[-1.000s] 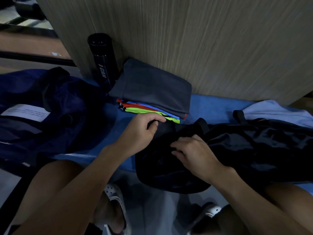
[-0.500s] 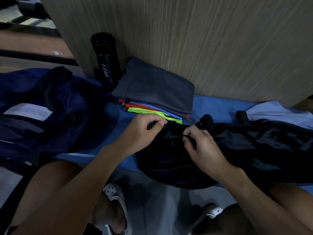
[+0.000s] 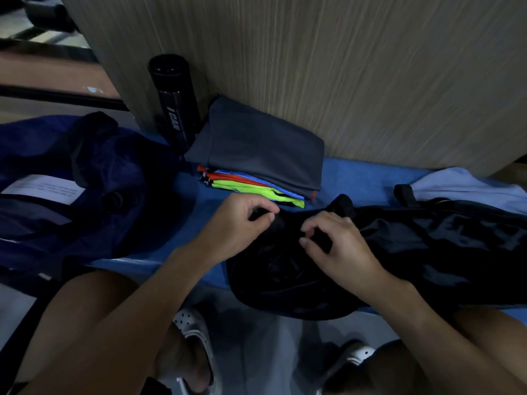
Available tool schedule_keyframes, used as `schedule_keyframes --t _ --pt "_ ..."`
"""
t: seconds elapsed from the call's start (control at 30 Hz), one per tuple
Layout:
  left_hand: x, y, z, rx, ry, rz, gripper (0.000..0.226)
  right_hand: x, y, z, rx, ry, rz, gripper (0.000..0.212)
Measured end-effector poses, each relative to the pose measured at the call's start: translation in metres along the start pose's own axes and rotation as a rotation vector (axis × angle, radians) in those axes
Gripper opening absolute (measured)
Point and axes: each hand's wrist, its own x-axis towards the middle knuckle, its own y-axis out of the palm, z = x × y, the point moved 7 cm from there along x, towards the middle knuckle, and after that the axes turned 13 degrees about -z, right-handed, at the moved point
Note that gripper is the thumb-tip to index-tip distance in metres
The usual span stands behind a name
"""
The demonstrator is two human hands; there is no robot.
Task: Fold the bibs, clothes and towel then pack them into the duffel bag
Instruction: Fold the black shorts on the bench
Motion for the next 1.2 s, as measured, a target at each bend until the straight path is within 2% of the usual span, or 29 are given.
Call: schedule_keyframes --t 0.1,0.17,0.23,0.3,0.43,0.53,0.63,0.73,0.83,0.9,1.0,1.07,1.1,1.2 --pt "0.002 0.0 0.0 -0.002 0.017 -0.016 0.023 -0.013 0.017 -0.005 -0.099 -0.047 0.269 0.035" --pt "0.001 0.001 0.001 -0.006 0.011 0.003 0.025 -0.021 0.027 -0.011 -0.217 -0.084 0.367 0.032" --pt "0.0 0.004 0.002 -0.004 0.002 0.029 0.022 -0.019 0.024 -0.009 -0.198 -0.112 0.304 0.013" --pt "-0.001 0.006 0.001 -0.005 0.002 0.044 0.018 -0.014 0.016 -0.004 -0.104 -0.084 0.208 0.002" --pt "-0.006 0.009 -0.01 -0.046 -0.006 0.113 0.013 -0.007 -0.006 -0.005 0.16 0.119 -0.007 0.011" --pt "-0.013 0.015 -0.014 -0.083 -0.038 0.212 0.019 -0.006 -0.012 -0.009 0.243 0.219 -0.059 0.014" --pt "-0.008 0.01 -0.012 -0.076 -0.029 0.093 0.005 -0.006 -0.015 -0.008 0.242 0.212 -0.076 0.012" --pt "-0.001 0.003 -0.009 -0.028 0.026 -0.018 0.015 -0.006 -0.02 -0.006 0.195 0.189 -0.103 0.013" --pt "0.0 0.004 -0.01 -0.016 0.055 -0.015 0.01 -0.008 -0.023 -0.006 0.171 0.163 -0.09 0.014" --pt "0.0 0.004 -0.01 -0.026 0.062 -0.03 0.012 -0.012 -0.021 -0.007 0.143 0.123 -0.015 0.014" --pt "0.0 0.004 -0.01 -0.036 0.059 -0.037 0.015 -0.028 -0.002 -0.019 -0.005 0.098 0.316 0.037" --pt "0.0 0.003 -0.01 -0.031 0.049 -0.042 0.015 -0.037 0.007 -0.024 -0.092 0.071 0.464 0.039" --pt "0.0 0.003 -0.01 -0.031 0.048 -0.043 0.015 -0.037 0.007 -0.024 -0.067 0.076 0.45 0.037" --pt "-0.001 0.005 -0.01 -0.032 0.04 -0.031 0.016 -0.027 -0.006 -0.019 0.028 0.078 0.237 0.037"
